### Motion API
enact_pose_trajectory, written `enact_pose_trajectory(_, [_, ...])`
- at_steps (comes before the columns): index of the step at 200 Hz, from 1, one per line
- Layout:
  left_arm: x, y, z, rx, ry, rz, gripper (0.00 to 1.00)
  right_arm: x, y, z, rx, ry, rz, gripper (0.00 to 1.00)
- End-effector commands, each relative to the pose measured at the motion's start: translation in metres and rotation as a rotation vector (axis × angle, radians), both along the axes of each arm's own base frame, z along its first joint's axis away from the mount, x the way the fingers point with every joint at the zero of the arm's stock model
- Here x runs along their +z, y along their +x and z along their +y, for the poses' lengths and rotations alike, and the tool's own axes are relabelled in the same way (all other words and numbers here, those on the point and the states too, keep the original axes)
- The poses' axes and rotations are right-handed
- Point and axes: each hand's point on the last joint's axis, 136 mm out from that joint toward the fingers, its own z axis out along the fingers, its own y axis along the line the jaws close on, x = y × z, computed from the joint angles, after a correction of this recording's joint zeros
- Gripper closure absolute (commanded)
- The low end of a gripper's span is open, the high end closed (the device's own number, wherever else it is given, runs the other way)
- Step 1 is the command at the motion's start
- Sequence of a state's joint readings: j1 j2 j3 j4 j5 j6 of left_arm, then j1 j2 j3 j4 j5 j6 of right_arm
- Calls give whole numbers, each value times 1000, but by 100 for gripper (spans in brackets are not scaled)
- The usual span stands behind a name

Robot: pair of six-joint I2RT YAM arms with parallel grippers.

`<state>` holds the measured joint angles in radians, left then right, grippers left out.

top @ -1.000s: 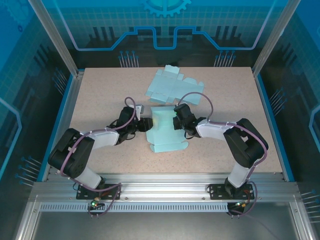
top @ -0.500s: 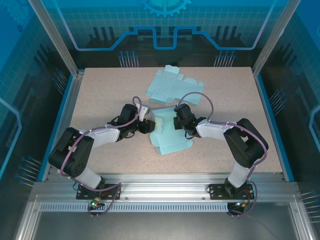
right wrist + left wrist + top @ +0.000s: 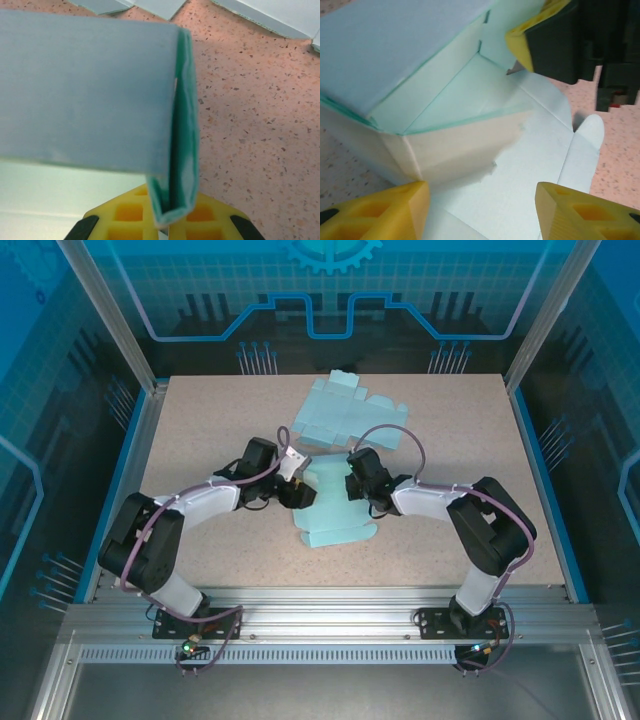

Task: Fold the paper box

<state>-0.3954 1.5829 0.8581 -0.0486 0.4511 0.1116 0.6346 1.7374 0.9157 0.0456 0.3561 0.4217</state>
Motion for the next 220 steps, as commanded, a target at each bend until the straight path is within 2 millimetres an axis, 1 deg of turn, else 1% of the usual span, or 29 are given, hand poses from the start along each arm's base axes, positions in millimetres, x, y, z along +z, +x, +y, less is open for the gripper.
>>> enact_pose_trajectory(1, [16, -6, -16, -102, -60, -4, 38, -4, -14, 13, 61, 15, 39, 91])
enact_pose_trajectory(19, [13, -3, -13, -78, -49, -6, 38, -3, -14, 13, 57, 17, 36, 91])
enact_pose_trajectory(44, [6, 9, -8, -15, -15, -15, 42, -4, -14, 14, 62, 18, 38, 91])
enact_pose_trajectory(52, [6, 13, -7, 8, -11, -19, 45, -4, -14, 14, 63, 19, 38, 91])
enact_pose_trajectory(70, [5, 23, -3, 65, -1, -35, 55, -5, -14, 14, 62, 15, 39, 91])
enact_pose_trajectory(75, [5, 27, -1, 90, 6, -44, 56, -5, -14, 14, 62, 16, 39, 91])
enact_pose_trajectory(86, [3, 36, 5, 154, 34, -64, 56, -4, -14, 14, 62, 17, 38, 91])
enact_pose_trajectory(95, [-1, 47, 16, 229, 80, -79, 56, -3, -15, 15, 65, 20, 37, 91])
enact_pose_trajectory(103, [-2, 52, 21, 271, 105, -91, 56, -4, -14, 15, 65, 21, 38, 92])
enact_pose_trajectory(118, [-1, 56, 20, 292, 105, -104, 53, -4, -15, 16, 68, 20, 37, 91])
enact_pose_trajectory(136, [-3, 63, 23, 338, 121, -109, 53, -4, -14, 16, 69, 16, 34, 91])
enact_pose_trajectory(155, [-4, 70, 27, 388, 142, -125, 56, -4, -15, 16, 70, 15, 34, 91])
enact_pose_trajectory(165, [-2, 72, 25, 394, 134, -135, 60, -4, -14, 16, 70, 15, 33, 91])
enact_pose_trajectory(175, [0, 72, 21, 387, 121, -140, 61, -5, -15, 16, 72, 13, 36, 92])
enact_pose_trajectory(185, [2, 72, 16, 375, 107, -136, 59, -5, -14, 17, 73, 13, 36, 92])
enact_pose_trajectory(196, [5, 69, 8, 351, 87, -137, 54, -6, -14, 17, 73, 11, 40, 92])
enact_pose_trajectory(211, [12, 66, 1, 336, 38, -134, 44, -6, -14, 16, 71, 11, 38, 91])
enact_pose_trajectory(220, [15, 62, 0, 335, 13, -130, 40, -5, -14, 17, 71, 9, 36, 92])
